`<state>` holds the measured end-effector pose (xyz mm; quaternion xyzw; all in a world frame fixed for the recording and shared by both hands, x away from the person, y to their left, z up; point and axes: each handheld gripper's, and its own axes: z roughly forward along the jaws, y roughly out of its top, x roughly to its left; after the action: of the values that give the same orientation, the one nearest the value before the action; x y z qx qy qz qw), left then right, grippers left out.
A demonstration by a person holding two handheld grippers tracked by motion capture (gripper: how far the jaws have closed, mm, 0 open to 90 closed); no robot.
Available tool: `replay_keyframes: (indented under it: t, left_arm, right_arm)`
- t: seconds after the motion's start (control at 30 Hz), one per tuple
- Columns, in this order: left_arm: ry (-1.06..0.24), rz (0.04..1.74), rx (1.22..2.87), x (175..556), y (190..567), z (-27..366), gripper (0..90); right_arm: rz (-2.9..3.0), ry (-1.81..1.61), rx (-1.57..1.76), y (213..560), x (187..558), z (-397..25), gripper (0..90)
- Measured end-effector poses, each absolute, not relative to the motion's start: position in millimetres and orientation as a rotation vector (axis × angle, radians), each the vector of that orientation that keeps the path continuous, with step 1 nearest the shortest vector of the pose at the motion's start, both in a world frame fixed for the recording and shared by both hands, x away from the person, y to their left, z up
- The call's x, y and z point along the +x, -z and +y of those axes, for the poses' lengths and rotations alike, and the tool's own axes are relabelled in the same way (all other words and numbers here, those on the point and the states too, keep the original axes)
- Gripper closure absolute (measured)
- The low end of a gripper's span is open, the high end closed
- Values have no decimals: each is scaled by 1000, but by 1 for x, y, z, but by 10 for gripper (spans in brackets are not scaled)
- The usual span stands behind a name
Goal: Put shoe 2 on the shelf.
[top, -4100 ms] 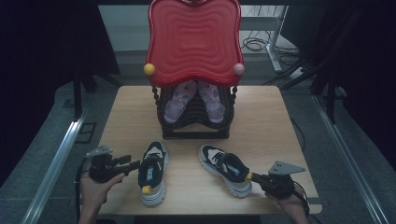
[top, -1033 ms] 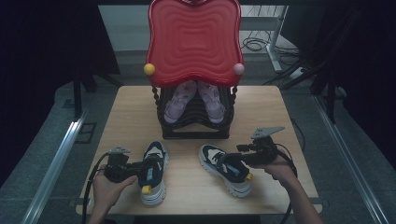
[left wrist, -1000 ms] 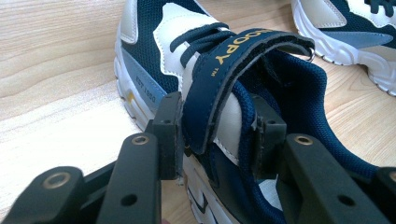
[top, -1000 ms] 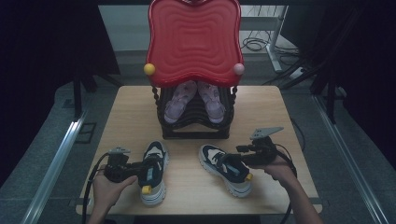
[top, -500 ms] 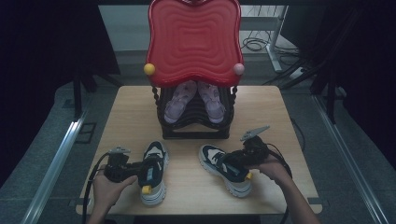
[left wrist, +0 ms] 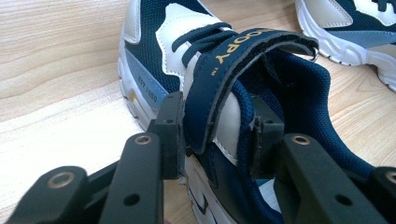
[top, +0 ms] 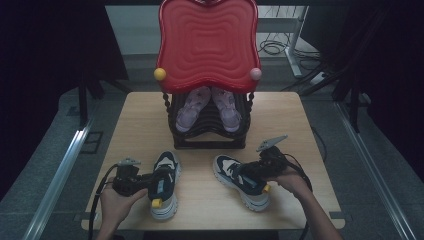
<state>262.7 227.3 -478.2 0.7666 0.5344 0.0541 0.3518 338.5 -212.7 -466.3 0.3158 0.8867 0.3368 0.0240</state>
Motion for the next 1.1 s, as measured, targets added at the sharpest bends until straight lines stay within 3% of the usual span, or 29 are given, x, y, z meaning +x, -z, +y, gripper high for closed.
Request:
replay_keyframes:
  t: [0.5, 1.1]
  left_arm:
    - [-186, 1384, 1864, 259, 477, 242, 732]
    - [-182, 1332, 1801, 256, 463, 263, 730]
  right_arm:
    - [2653, -1107, 1001, 464, 328, -222, 745]
    - [2472, -1245, 1079, 454, 307, -242, 744]
